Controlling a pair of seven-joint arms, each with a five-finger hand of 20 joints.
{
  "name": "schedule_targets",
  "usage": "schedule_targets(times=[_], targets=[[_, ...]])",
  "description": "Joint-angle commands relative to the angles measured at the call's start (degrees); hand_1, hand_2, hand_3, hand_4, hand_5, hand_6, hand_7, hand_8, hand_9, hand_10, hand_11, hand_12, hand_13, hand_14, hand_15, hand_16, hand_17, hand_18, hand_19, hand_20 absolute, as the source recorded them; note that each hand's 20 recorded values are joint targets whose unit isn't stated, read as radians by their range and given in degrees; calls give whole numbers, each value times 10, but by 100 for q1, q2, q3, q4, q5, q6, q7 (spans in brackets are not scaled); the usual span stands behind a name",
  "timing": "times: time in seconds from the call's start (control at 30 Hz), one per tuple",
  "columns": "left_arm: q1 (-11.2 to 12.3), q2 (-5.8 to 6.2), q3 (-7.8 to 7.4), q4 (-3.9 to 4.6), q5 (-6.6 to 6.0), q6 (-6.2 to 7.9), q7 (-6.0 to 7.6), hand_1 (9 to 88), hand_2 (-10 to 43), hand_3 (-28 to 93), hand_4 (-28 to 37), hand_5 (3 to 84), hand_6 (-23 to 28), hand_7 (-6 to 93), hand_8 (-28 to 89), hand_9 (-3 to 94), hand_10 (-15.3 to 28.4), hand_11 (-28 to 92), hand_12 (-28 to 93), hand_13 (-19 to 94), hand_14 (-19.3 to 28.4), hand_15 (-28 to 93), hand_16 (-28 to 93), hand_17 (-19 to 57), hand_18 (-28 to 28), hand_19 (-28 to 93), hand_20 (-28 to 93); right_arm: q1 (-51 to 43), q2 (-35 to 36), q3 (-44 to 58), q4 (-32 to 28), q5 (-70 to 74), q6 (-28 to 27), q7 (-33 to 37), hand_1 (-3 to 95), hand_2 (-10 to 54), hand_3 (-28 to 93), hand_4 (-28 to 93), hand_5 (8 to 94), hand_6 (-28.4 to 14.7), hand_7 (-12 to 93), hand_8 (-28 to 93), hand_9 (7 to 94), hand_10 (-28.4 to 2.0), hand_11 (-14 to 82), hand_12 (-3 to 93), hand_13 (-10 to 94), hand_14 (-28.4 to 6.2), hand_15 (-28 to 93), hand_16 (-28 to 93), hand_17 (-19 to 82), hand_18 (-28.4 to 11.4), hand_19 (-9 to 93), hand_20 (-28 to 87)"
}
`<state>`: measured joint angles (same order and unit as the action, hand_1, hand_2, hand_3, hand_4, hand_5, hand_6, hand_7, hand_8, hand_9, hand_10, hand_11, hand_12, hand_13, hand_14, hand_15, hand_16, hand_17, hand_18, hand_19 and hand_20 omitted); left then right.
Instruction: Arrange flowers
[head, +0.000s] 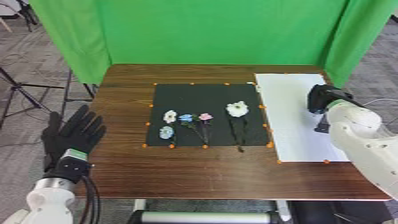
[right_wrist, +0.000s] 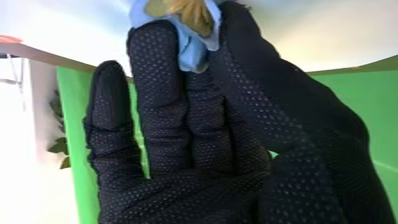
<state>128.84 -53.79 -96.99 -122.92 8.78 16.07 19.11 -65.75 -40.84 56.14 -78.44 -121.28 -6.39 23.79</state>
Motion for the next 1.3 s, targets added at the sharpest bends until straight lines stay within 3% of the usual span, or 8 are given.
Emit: schedule_targets(times=[0.03,0.33,0.4,0.57,0.67,0.73,0.97,1.3], targets=[[37,-20,-8,-11,-11,-14,3,259,122,675,-283,346,62,180,-111,258,136,226,78,141,129,334,-101,-50,112,268,80,-404,69,47,-480,-215,1076,106,641,-95,692,-283,688,28,454,-29,814,-52,189,489,715,-12,410,470,336,-177,762,385],[17,8,-86,-23,-55,2,111,259,121,676,-283,346,62,179,-111,257,135,227,79,139,128,330,-101,-50,112,268,80,-963,-107,445,-1979,-75,1306,-203,639,-95,705,-283,689,20,453,-1,818,-49,184,506,730,-12,392,496,343,-191,764,402],[-9,37,-51,-37,-103,115,166,260,122,676,-283,345,62,179,-111,255,134,226,79,139,127,330,-100,-50,112,268,80,-935,-208,372,-2131,-13,1263,-226,639,-95,705,-283,681,19,452,1,816,-49,183,508,730,-12,390,496,343,-193,762,404],[-180,28,-43,40,-2,-8,-24,261,121,677,-283,330,60,181,-111,240,130,225,79,131,124,328,-100,-49,112,265,80,-1400,-423,464,-2478,-84,1168,-244,635,-95,711,-283,678,16,452,-1,814,-51,184,510,727,-14,390,501,341,-195,758,407],[-364,-17,-3,125,85,-74,-133,262,121,676,-283,333,62,181,-112,240,132,225,79,130,123,327,-100,-49,112,265,80,-1742,-512,477,-2527,-196,1367,-440,628,-95,724,-283,676,14,453,0,810,-56,188,513,718,-17,397,501,335,-193,756,408],[-367,26,39,140,23,-56,-69,261,121,676,-283,336,63,180,-111,240,132,225,78,130,123,326,-99,-49,111,264,81,-1879,-544,477,-2552,-372,1341,-497,625,-95,729,-283,674,14,456,-1,804,-62,192,515,709,-21,405,500,330,-189,752,407],[-144,20,-98,60,-1,-13,62,262,121,676,-283,339,64,181,-110,243,133,227,79,129,124,327,-98,-49,111,264,82,-1932,-877,364,-2512,-436,1222,-431,628,-95,728,-283,661,14,467,-11,788,-70,206,514,689,-27,423,494,321,-186,743,403],[4,10,-147,12,-9,-26,23,261,120,677,-283,341,64,181,-111,244,134,227,79,128,124,327,-99,-49,112,264,82,-1945,-1168,461,-2335,-484,1242,-348,621,-95,735,-283,640,15,462,-36,771,-69,208,499,672,-27,432,473,313,-184,735,400]])
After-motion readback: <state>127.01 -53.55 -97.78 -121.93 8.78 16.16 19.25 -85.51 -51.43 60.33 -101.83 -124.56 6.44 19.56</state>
